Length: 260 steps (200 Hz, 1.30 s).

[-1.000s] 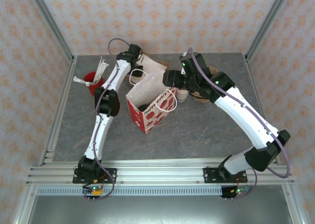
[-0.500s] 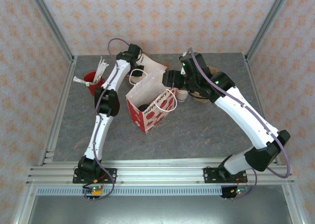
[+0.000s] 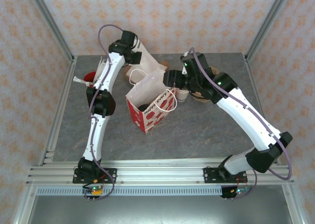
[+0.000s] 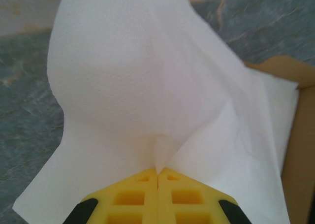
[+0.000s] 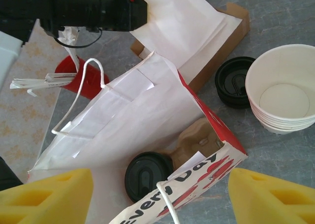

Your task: Pack the takeout coffee

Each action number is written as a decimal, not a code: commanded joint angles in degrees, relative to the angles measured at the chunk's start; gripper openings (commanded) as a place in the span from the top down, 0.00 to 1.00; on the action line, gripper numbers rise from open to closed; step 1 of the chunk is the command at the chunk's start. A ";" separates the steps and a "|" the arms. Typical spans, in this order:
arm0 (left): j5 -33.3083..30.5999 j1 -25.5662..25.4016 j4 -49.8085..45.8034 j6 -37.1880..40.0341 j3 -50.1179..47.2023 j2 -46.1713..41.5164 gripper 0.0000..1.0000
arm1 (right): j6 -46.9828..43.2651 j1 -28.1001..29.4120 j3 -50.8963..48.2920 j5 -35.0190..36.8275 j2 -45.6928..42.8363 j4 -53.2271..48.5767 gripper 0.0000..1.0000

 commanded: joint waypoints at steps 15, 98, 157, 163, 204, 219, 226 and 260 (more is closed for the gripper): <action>-2.23 0.31 1.26 -0.61 1.62 -7.96 1.00 | -2.21 -0.10 2.35 2.35 -2.94 1.85 0.27; -13.31 -3.32 -0.96 2.58 -3.34 -29.40 1.00 | -8.08 -0.26 -0.93 9.59 -8.40 8.50 0.23; -22.68 -16.44 3.29 9.68 -30.16 -54.94 1.00 | -11.46 -1.87 -9.57 9.80 -12.90 12.12 0.22; -23.58 -17.85 4.40 10.16 -33.65 -57.63 1.00 | -11.61 -2.34 -10.35 9.47 -13.11 12.41 0.22; -28.06 -25.24 9.28 13.35 -53.81 -69.87 1.00 | -13.05 -4.46 -14.33 9.12 -17.30 12.70 0.22; -28.48 -26.40 9.17 13.73 -57.14 -70.72 1.00 | -13.55 -4.57 -14.88 9.46 -17.71 12.28 0.21; -28.98 -26.61 8.43 13.82 -57.73 -70.35 1.00 | -13.68 -4.53 -15.07 9.43 -17.92 12.10 0.21; -29.52 -27.44 9.37 14.23 -60.82 -68.21 1.00 | -13.78 -4.53 -16.64 9.50 -18.78 12.06 0.21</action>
